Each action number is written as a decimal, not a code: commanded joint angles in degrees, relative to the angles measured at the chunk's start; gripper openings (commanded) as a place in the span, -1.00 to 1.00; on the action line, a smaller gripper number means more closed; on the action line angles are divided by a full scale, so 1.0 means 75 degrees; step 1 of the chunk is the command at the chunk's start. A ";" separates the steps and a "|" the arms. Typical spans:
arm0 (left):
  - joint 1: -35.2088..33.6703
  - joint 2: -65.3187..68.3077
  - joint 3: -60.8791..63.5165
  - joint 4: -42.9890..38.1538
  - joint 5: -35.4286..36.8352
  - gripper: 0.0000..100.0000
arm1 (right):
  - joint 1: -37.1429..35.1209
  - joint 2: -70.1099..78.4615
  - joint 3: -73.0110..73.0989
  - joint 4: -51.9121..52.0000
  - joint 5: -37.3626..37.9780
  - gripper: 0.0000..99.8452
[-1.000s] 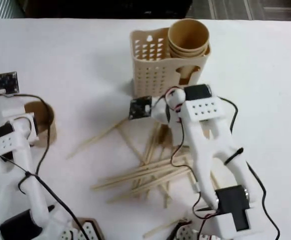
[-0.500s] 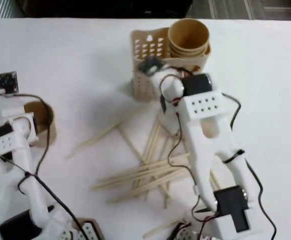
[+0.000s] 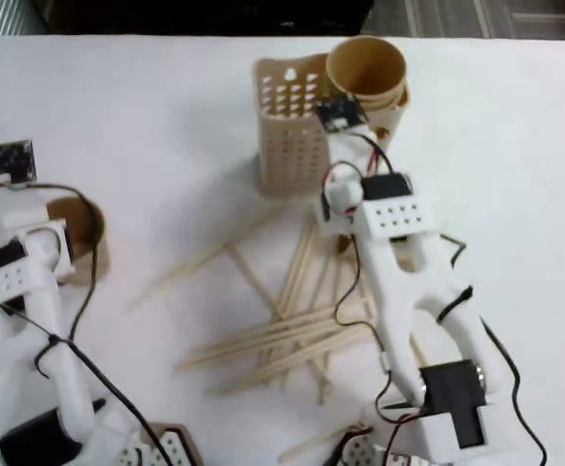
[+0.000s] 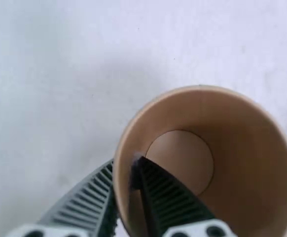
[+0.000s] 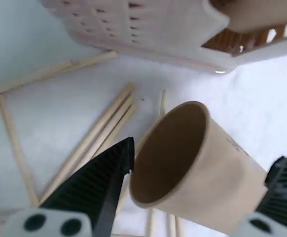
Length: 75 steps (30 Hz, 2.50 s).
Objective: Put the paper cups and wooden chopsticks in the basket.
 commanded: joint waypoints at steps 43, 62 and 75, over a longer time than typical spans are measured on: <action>0.0252 0.0111 0.0105 -0.0035 0.0059 -0.95 | 0.1530 -0.1319 -0.5544 0.3827 0.2884 -0.96; 0.0252 0.0111 0.0105 -0.0035 0.0059 -0.95 | 0.0838 -0.0908 -0.7373 0.1143 0.0750 -0.96; 0.0252 0.0111 0.0094 -0.0047 0.0059 -0.95 | 0.1061 0.0662 -0.7373 0.1237 -0.0059 -0.93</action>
